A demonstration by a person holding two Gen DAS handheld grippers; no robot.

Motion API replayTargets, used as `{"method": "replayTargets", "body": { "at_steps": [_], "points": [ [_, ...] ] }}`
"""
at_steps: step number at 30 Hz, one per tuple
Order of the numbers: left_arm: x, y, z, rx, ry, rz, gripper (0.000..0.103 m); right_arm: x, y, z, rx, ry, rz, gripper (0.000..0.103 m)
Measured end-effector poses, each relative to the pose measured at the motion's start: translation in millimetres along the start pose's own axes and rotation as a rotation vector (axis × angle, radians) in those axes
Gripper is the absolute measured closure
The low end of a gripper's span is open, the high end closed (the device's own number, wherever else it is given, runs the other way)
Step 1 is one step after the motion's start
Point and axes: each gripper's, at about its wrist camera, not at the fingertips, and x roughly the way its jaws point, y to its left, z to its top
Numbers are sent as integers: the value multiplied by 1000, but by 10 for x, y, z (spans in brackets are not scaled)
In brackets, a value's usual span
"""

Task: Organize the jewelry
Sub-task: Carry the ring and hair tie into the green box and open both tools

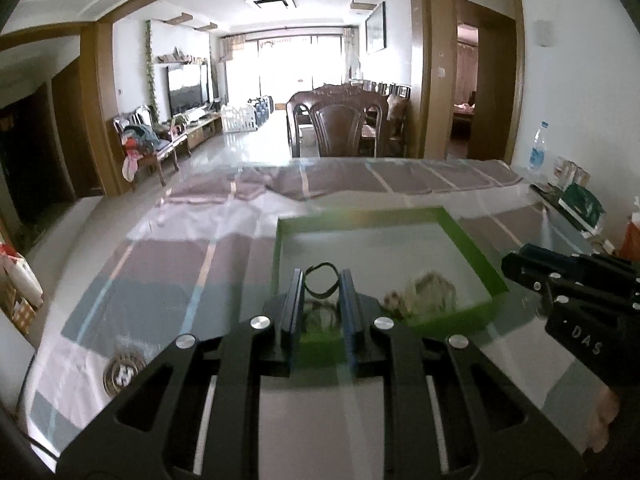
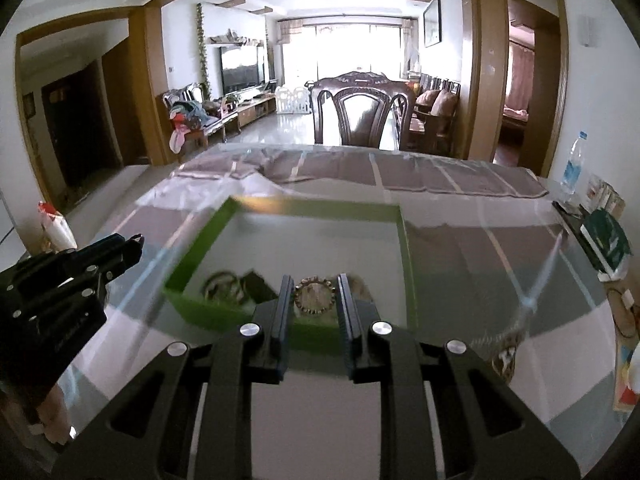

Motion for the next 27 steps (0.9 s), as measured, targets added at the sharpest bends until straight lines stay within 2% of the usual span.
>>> {"method": "replayTargets", "body": {
  "at_steps": [3, 6, 9, 13, 16, 27],
  "points": [
    [138, -27, 160, 17, -12, 13, 85, 198, -28, 174, 19, 12, 0, 82],
    [410, -40, 240, 28, 26, 42, 85, 573, -50, 264, 39, 81, -7, 82],
    [693, -15, 211, 21, 66, 51, 85, 917, -40, 220, 41, 146, -39, 82],
    [1036, 12, 94, 0, 134, 17, 85, 1249, -73, 99, 66, 212, -65, 82],
    [1252, 19, 4, -9, 195, 10, 85, 1365, -100, -8, 72, 236, -81, 82],
    [1381, -13, -133, -11, 238, -13, 85, 1433, -196, -191, 97, 267, -76, 82]
  ]
}}
